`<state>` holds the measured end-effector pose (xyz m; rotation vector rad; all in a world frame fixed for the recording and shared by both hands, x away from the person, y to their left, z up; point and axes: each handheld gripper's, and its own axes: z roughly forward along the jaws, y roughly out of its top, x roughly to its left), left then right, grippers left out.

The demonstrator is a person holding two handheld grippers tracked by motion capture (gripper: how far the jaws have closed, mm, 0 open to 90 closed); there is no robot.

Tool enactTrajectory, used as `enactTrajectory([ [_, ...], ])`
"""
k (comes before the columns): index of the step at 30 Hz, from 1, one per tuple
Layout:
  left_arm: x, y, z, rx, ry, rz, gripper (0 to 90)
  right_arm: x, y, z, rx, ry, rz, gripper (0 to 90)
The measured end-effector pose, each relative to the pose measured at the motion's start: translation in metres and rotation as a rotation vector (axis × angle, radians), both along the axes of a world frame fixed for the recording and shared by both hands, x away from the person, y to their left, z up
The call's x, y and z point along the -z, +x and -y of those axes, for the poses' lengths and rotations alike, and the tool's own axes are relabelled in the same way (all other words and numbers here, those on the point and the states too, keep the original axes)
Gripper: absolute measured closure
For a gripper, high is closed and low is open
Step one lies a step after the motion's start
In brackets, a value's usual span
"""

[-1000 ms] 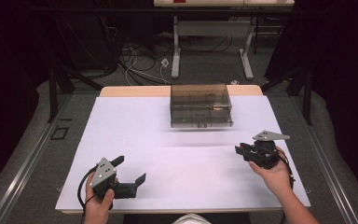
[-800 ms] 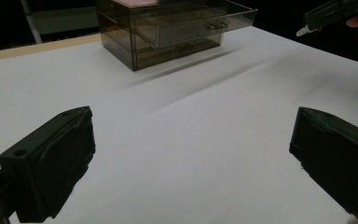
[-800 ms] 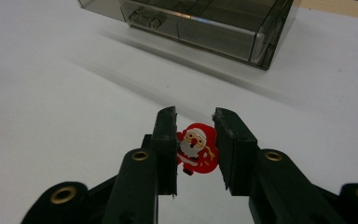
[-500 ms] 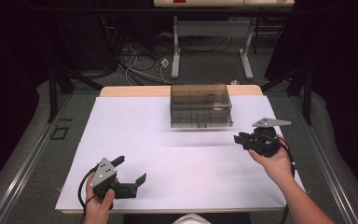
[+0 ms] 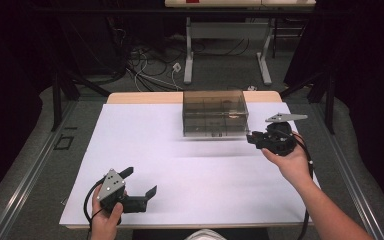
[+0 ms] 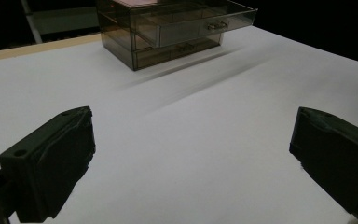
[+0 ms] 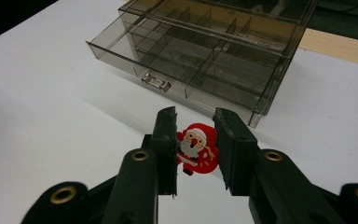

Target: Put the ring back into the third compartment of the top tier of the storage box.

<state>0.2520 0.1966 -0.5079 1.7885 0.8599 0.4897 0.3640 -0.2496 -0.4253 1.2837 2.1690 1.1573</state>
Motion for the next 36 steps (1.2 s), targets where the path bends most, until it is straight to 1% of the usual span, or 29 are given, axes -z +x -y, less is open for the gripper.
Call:
enactTrajectory([
  [5, 0.000, 0.000, 0.000, 0.000, 0.000, 0.000, 0.2, -0.006, 0.005, -0.005, 0.006, -0.016, -0.003, 70.2],
  [12, 0.000, 0.000, 0.000, 0.000, -0.001, 0.000, 0.2, -0.014, 0.015, -0.012, 0.010, -0.022, -0.026, 70.2],
  [15, 0.000, 0.000, 0.000, 0.001, 0.000, -0.001, 0.2, -0.019, 0.021, -0.015, 0.016, -0.033, -0.034, 70.2],
  [18, 0.000, 0.000, 0.000, 0.002, 0.002, 0.000, 0.2, -0.023, 0.027, -0.019, 0.025, -0.030, -0.046, 70.1],
  [23, 0.000, 0.000, 0.000, 0.002, 0.000, -0.001, 0.2, -0.028, 0.037, -0.025, 0.032, -0.040, -0.062, 70.1],
  [27, 0.000, 0.000, 0.000, 0.003, 0.001, 0.000, 0.2, -0.030, 0.045, -0.030, 0.036, -0.058, -0.070, 70.2],
  [28, 0.000, 0.000, 0.000, 0.003, 0.001, -0.001, 0.2, -0.031, 0.047, -0.032, 0.038, -0.053, -0.073, 70.1],
  [31, 0.000, 0.000, 0.000, 0.002, -0.003, 0.000, 0.2, -0.032, 0.052, -0.036, 0.043, -0.058, -0.079, 70.2],
  [36, 0.000, 0.000, 0.000, 0.003, -0.003, 0.000, 0.2, -0.033, 0.059, -0.043, 0.054, -0.077, -0.089, 70.1],
])
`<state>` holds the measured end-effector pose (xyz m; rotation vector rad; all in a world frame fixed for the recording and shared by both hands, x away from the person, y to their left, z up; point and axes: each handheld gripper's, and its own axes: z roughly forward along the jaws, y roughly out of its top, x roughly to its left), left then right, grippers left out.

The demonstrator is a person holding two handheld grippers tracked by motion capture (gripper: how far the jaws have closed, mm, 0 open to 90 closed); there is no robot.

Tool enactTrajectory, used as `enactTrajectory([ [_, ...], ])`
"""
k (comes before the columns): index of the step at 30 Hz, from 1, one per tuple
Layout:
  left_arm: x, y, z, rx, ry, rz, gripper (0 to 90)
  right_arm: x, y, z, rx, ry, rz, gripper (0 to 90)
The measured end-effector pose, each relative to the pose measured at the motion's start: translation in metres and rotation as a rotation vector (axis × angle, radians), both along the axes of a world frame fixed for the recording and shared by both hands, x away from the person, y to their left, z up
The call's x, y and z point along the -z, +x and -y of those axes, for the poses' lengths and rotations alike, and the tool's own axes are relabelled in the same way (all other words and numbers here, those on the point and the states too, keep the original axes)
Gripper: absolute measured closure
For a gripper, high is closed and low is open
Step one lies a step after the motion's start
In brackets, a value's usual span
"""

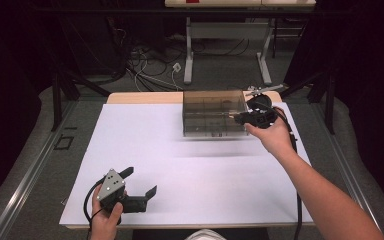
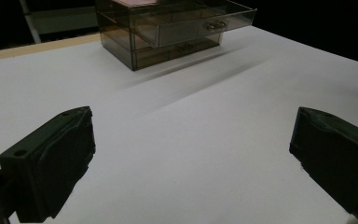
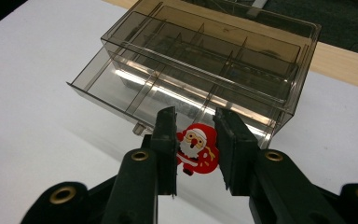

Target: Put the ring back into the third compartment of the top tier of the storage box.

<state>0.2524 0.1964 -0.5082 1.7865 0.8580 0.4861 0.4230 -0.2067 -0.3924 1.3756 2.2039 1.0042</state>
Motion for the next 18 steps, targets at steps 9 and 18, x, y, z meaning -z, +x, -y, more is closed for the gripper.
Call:
enactTrajectory([
  [9, 0.000, 0.000, 0.000, 0.001, 0.007, 0.002, 0.2, 0.006, 0.014, -0.004, 0.031, -0.024, -0.027, 70.0],
  [18, 0.000, 0.000, 0.000, 0.003, 0.008, 0.002, 0.2, 0.011, 0.026, -0.005, 0.074, -0.002, -0.064, 69.8],
])
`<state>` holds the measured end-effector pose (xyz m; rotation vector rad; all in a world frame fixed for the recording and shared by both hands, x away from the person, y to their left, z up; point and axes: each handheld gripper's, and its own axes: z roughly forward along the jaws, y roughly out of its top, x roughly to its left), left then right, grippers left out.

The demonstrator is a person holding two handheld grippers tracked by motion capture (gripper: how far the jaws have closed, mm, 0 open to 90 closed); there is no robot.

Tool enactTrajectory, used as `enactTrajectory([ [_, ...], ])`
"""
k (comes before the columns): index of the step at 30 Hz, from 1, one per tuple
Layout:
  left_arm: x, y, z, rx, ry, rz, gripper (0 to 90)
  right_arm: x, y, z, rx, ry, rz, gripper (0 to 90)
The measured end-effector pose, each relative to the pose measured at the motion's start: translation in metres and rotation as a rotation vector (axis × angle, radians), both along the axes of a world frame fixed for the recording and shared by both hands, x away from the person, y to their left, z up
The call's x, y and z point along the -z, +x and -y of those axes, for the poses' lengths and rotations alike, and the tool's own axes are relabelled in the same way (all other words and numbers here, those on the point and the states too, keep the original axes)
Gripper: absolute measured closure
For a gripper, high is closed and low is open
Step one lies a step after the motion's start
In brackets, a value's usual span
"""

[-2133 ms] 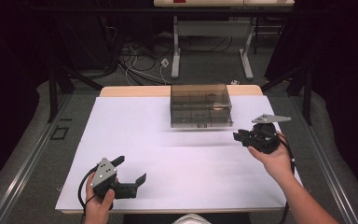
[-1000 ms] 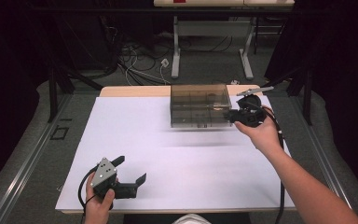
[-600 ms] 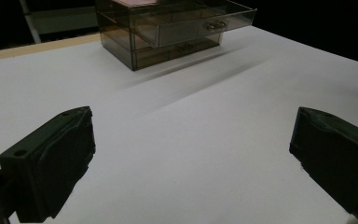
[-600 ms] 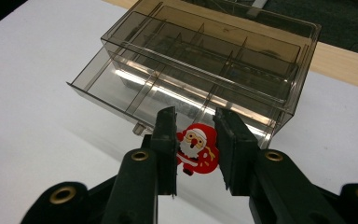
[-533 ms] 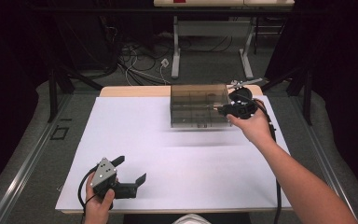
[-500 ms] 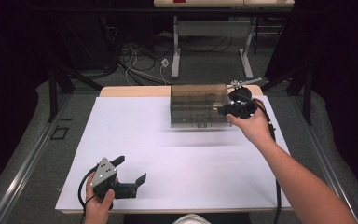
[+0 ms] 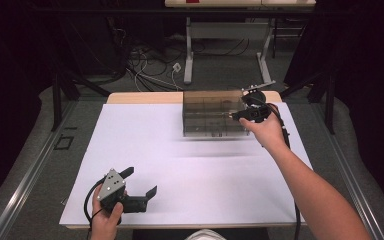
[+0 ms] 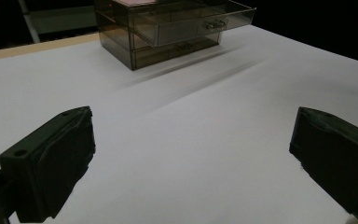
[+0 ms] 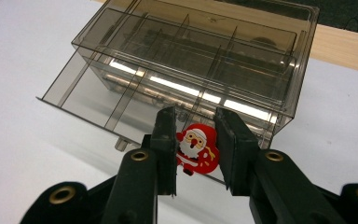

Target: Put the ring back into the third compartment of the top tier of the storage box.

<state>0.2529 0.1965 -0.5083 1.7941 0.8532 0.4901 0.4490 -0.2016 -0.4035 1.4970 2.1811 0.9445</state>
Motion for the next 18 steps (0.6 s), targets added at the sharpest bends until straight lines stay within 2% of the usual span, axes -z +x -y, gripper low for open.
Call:
enactTrajectory([
  [18, 0.000, 0.000, 0.000, 0.003, -0.005, -0.004, 0.2, 0.013, 0.018, -0.002, 0.080, 0.031, -0.068, 69.8],
])
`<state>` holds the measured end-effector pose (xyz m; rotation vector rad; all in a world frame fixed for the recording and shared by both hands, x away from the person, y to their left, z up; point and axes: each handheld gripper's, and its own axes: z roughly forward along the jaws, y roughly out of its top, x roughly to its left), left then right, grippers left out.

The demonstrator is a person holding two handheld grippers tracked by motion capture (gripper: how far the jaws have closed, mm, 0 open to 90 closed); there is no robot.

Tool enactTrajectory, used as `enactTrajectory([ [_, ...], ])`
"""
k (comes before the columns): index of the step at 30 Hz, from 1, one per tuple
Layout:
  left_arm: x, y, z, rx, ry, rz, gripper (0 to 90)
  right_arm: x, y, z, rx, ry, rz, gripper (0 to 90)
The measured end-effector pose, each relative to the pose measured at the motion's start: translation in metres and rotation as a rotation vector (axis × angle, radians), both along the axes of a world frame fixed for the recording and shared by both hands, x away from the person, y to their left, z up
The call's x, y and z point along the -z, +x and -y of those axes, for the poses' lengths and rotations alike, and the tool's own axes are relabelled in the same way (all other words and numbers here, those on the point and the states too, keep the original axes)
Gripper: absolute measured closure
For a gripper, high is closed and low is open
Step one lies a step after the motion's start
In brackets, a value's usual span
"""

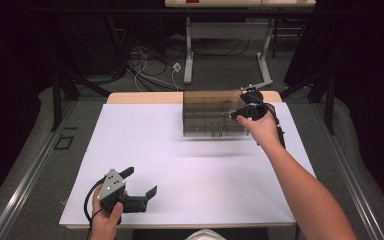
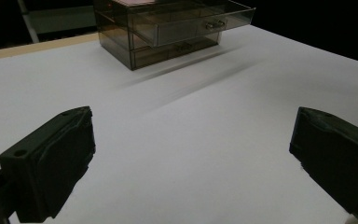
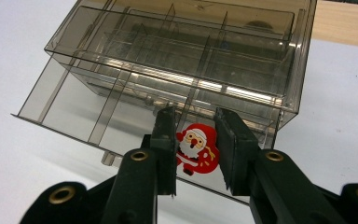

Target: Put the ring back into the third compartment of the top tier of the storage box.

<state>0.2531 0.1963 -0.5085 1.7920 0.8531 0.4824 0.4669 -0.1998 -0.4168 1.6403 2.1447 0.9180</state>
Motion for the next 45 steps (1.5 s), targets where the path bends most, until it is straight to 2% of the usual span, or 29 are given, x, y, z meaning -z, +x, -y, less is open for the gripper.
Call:
enactTrajectory([
  [10, 0.000, 0.000, 0.000, 0.001, -0.001, 0.000, 0.2, 0.008, 0.006, -0.001, 0.028, 0.003, -0.036, 69.7],
  [24, 0.000, 0.000, 0.000, 0.002, -0.001, -0.001, 0.2, 0.020, 0.015, -0.002, 0.057, -0.012, -0.056, 69.5],
  [36, 0.000, 0.001, 0.000, 0.003, -0.001, -0.002, 0.2, 0.034, 0.022, 0.002, 0.114, -0.036, -0.062, 69.4],
  [41, 0.001, 0.001, 0.000, 0.004, -0.002, -0.004, 0.2, 0.037, 0.023, 0.002, 0.119, -0.054, -0.057, 69.4],
  [45, 0.001, 0.001, 0.000, 0.005, 0.000, -0.004, 0.2, 0.039, 0.023, 0.001, 0.129, -0.049, -0.057, 69.3],
])
